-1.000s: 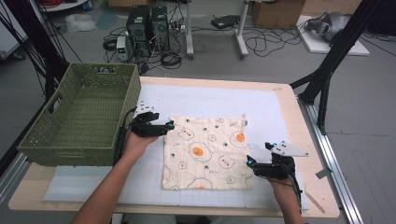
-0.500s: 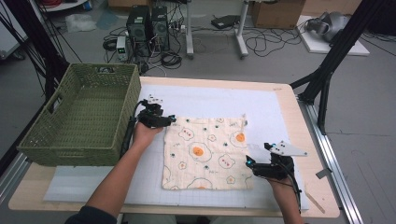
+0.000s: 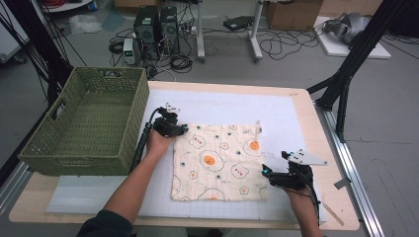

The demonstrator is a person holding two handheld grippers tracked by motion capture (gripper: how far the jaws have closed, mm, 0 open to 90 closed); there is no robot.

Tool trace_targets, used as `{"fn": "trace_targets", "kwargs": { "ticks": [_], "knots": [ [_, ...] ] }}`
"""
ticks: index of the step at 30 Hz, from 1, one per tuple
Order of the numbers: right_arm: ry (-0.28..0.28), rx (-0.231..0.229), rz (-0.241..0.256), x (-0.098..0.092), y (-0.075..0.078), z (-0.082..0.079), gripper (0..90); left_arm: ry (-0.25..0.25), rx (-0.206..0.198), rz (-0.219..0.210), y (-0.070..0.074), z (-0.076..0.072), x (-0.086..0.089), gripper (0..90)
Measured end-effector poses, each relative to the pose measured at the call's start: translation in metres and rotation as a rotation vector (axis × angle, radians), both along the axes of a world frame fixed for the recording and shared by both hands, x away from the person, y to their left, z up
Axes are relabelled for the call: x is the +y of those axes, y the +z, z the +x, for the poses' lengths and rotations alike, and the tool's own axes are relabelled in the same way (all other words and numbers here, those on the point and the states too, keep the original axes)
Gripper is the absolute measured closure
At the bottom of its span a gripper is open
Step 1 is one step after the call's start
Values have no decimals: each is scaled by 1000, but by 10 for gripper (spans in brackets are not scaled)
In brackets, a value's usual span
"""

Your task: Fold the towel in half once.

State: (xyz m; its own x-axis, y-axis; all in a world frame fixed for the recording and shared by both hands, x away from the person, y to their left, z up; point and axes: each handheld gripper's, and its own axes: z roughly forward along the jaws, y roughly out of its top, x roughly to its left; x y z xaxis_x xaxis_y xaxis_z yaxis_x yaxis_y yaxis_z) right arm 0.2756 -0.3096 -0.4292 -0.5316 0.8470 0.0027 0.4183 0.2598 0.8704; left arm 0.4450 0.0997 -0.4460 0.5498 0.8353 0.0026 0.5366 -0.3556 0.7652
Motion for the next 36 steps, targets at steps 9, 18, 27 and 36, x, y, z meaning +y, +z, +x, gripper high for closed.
{"fn": "trace_targets", "kwargs": {
  "ticks": [9, 18, 27, 36],
  "knots": [
    [14, 44, -4, 8, 1, 22, 112, 14, 11, -57, 2, -2, 4, 860],
    [8, 123, -60, 21, 13, 96, 112, 42, -5, -110, 8, -3, 8, 860],
    [-3, 218, -133, 43, -4, 152, 200, 39, 1, -115, 8, -3, 9, 860],
    [24, 213, -141, 47, -15, 164, 454, 23, 4, -118, 8, -3, 12, 859]
  ]
}}
